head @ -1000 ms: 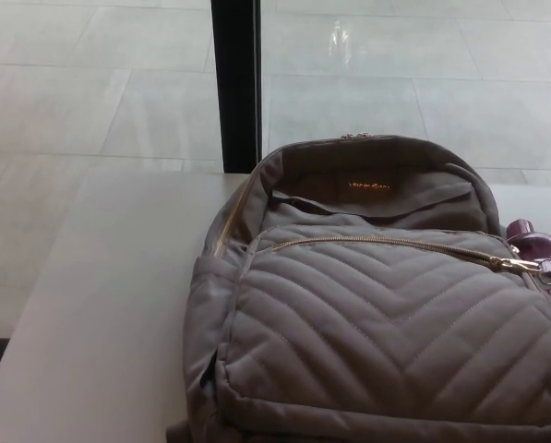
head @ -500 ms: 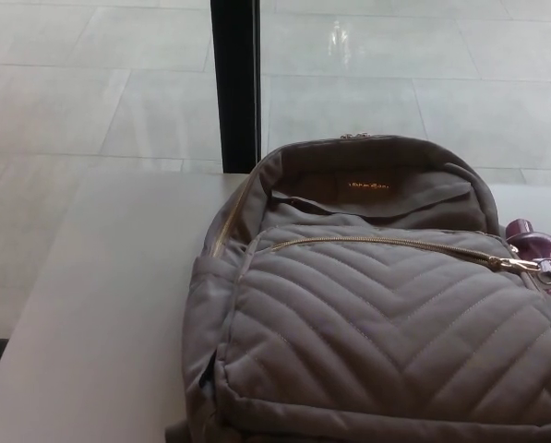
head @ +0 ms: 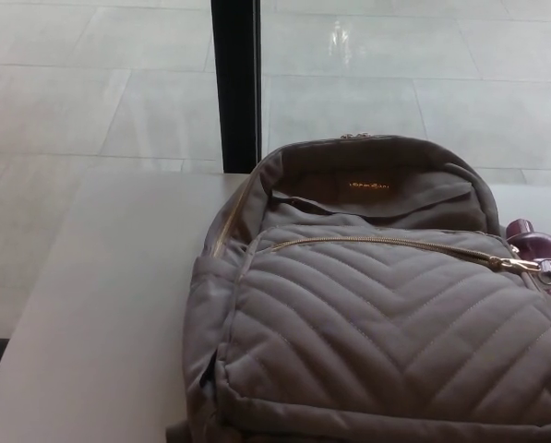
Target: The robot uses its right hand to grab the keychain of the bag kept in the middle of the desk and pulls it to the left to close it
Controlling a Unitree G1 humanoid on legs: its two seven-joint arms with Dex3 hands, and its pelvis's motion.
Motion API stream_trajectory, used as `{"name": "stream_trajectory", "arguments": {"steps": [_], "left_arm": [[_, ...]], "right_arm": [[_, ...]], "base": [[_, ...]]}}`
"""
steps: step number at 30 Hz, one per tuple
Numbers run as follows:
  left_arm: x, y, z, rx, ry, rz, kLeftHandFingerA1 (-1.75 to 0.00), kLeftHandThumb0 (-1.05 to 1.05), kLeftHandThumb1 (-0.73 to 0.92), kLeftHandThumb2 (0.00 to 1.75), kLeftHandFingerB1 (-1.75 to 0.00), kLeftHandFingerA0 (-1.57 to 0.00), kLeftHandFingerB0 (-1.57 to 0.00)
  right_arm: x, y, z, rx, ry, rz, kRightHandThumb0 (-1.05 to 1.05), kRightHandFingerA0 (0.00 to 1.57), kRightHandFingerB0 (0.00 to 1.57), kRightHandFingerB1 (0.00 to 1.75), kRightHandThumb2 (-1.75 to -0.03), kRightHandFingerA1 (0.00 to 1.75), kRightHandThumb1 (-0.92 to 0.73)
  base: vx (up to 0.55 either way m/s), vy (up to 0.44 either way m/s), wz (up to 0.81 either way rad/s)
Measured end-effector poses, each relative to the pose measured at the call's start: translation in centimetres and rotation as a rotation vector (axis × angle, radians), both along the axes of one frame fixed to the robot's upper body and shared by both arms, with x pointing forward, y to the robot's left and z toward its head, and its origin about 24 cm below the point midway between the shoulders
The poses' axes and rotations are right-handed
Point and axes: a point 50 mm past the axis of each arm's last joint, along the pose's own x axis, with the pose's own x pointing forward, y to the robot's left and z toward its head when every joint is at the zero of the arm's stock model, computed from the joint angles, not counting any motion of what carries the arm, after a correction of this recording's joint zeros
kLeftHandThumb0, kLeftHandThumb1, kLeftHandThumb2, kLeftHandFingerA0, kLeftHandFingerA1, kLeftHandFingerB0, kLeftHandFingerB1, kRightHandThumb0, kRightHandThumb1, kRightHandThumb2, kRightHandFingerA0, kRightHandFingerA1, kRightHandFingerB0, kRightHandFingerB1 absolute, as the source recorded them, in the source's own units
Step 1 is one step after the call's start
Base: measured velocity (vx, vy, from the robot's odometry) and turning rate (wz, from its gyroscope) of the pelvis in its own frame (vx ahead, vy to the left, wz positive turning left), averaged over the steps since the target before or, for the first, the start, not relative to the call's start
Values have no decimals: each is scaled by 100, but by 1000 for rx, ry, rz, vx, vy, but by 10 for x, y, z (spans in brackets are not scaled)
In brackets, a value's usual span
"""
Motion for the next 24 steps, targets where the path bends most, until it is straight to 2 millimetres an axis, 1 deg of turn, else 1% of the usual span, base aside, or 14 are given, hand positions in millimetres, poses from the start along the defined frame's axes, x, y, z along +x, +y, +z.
{"name": "stream_trajectory", "arguments": {"steps": [1,2,3,4,6,10,12,13,14,15,17,19,22,24], "left_arm": [[0,0,0,-1,0,1,-59,-47,87,65,-52,-62,-59],[0,0,0,-1,2,0,-61,-47,87,65,-52,-61,-58],[1,0,-1,-3,3,1,-59,-46,87,66,-52,-61,-57],[1,0,-1,-3,2,0,-59,-46,87,66,-52,-61,-57],[2,1,-1,-3,3,0,-60,-49,87,66,-52,-64,-60],[1,1,-1,-4,4,-2,-57,-51,89,66,-51,-62,-57],[1,1,-1,-4,5,-2,-56,-52,89,66,-51,-60,-57],[1,1,-1,-5,5,-2,-56,-52,89,66,-51,-60,-57],[1,1,-1,-6,6,-2,-57,-53,88,66,-51,-61,-57],[1,1,-1,-6,6,-3,-56,-52,88,66,-50,-59,-57],[1,0,-1,-5,6,-8,-57,-50,89,66,-50,-59,-56],[1,1,-1,-4,5,-9,-58,-51,88,66,-51,-61,-57],[2,0,-1,-3,5,-14,-58,-50,88,66,-51,-63,-58],[2,0,-1,-4,8,-18,-57,-51,88,66,-50,-61,-57]], "right_arm": [[0,0,0,-4,5,0,-37,4,24,31,-58,31,-52],[2,1,-1,-9,14,-1,-40,4,24,30,-56,38,-53],[4,1,-2,-21,24,-2,-36,7,23,30,-57,32,-53],[5,0,-3,-31,33,-6,-36,7,23,30,-57,32,-53],[8,-1,-4,-53,52,-18,-27,5,22,30,-57,39,-52],[12,-9,-7,-60,77,-59,-25,6,21,29,-57,45,-55],[14,-11,-8,-60,84,-72,-27,12,20,28,-57,55,-56],[15,-11,-8,-61,83,-72,-27,12,20,28,-57,55,-56],[16,-10,-7,-62,80,-69,-36,14,17,33,-65,56,-52],[18,-8,-7,-65,75,-64,-31,17,21,28,-57,58,-56],[20,-6,-7,-67,69,-58,-34,23,21,28,-57,52,-56],[22,-4,-7,-76,69,-50,-39,30,21,28,-57,54,-56],[24,2,-10,-97,74,-30,-39,33,21,29,-58,57,-54],[24,5,-11,-107,73,-19,-42,30,19,28,-58,53,-55]], "base": [[0,0,0],[0,0,0],[0,0,0],[0,0,0],[0,0,0],[0,0,0],[0,0,0],[0,0,0],[0,0,0],[0,0,0],[0,0,0],[0,0,0],[0,0,0],[0,0,0]]}}
